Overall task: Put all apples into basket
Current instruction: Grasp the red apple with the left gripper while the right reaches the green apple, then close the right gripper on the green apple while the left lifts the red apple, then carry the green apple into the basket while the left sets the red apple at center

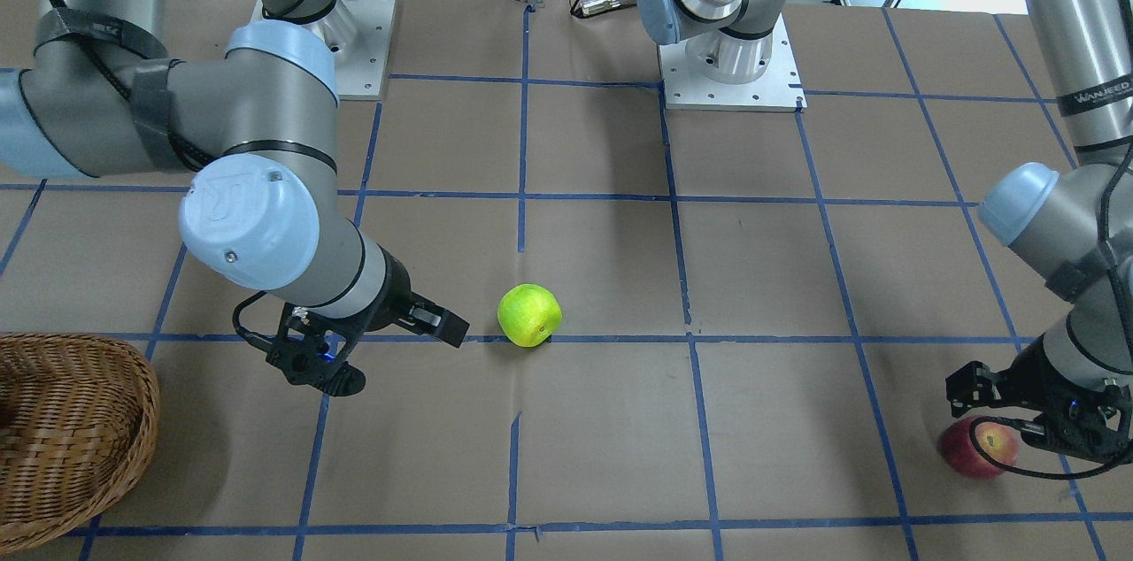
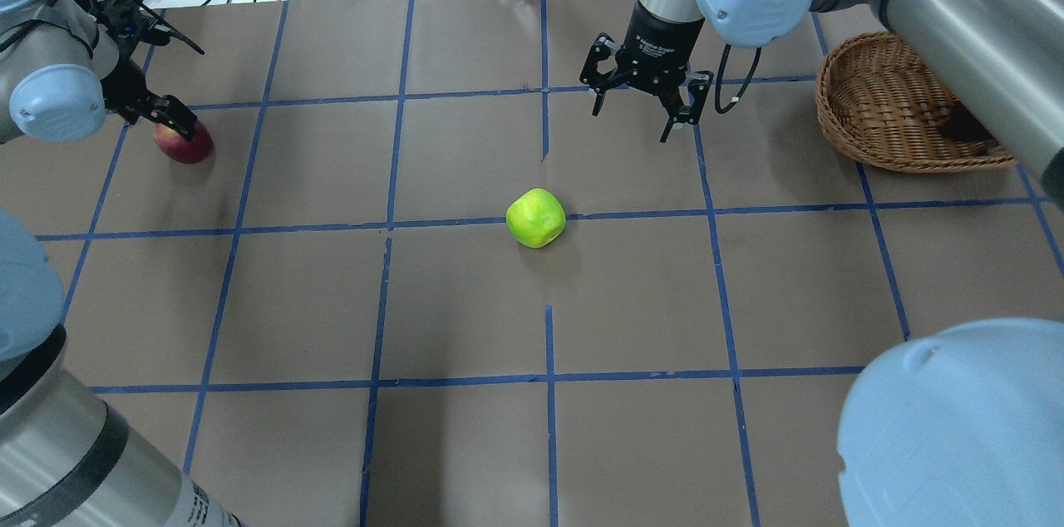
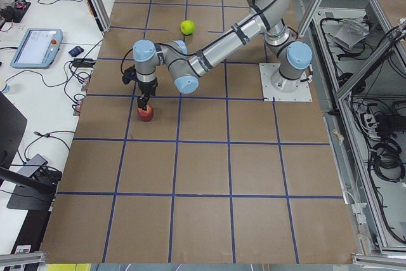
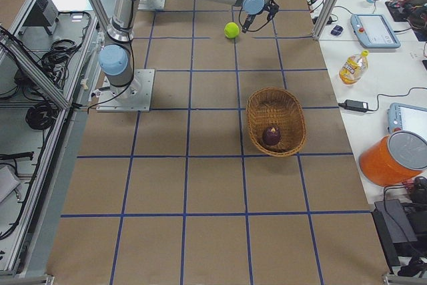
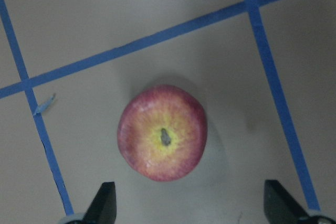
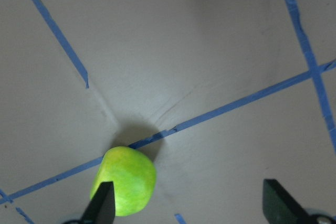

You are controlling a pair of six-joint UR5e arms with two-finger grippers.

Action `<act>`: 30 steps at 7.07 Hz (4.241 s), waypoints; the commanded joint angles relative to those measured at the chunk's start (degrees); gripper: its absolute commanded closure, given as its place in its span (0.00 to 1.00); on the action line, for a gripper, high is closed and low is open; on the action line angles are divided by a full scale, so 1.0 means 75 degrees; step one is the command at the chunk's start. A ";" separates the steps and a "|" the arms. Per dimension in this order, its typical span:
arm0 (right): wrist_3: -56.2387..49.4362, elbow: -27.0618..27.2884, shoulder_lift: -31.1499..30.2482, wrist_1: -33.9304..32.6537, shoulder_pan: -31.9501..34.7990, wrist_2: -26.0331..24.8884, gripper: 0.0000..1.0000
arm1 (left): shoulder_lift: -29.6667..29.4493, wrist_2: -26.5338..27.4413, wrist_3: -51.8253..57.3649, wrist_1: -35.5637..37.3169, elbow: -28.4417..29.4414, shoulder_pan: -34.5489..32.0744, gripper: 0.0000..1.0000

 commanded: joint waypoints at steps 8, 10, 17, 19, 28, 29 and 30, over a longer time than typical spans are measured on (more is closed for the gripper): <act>0.2043 0.1813 0.0526 -0.2796 0.0747 0.0978 0.00 | -0.0669 -0.0108 -0.0345 -0.0172 0.0492 0.0224 0.63; 0.2044 0.1813 0.0573 -0.2796 0.0841 0.0978 0.00 | -0.0050 -0.0353 -0.1290 -0.0991 0.0248 -0.0126 0.63; 0.1669 0.1684 0.0353 -0.2762 0.0655 0.0792 1.00 | 0.1219 -0.0273 -0.7440 -0.0853 -0.1243 -0.3592 0.63; 0.1077 0.1579 -0.0419 -0.1841 -0.0231 0.0709 1.00 | 0.0939 -0.0284 -0.9058 -0.0888 -0.1324 -0.4622 0.63; -0.5994 0.0303 0.0278 -0.2033 -0.4162 -0.2828 1.00 | 0.0770 -0.0471 -1.1316 0.0227 -0.1033 -0.6503 0.00; -0.6019 0.0278 0.0570 -0.2498 -0.4162 -0.2981 1.00 | 0.1284 -0.0472 -1.0817 -0.0808 -0.0730 -0.6503 0.00; -0.5857 0.0266 0.0759 -0.2642 -0.4174 -0.2995 1.00 | 0.1869 -0.0391 -0.9930 -0.2175 -0.0367 -0.6410 0.00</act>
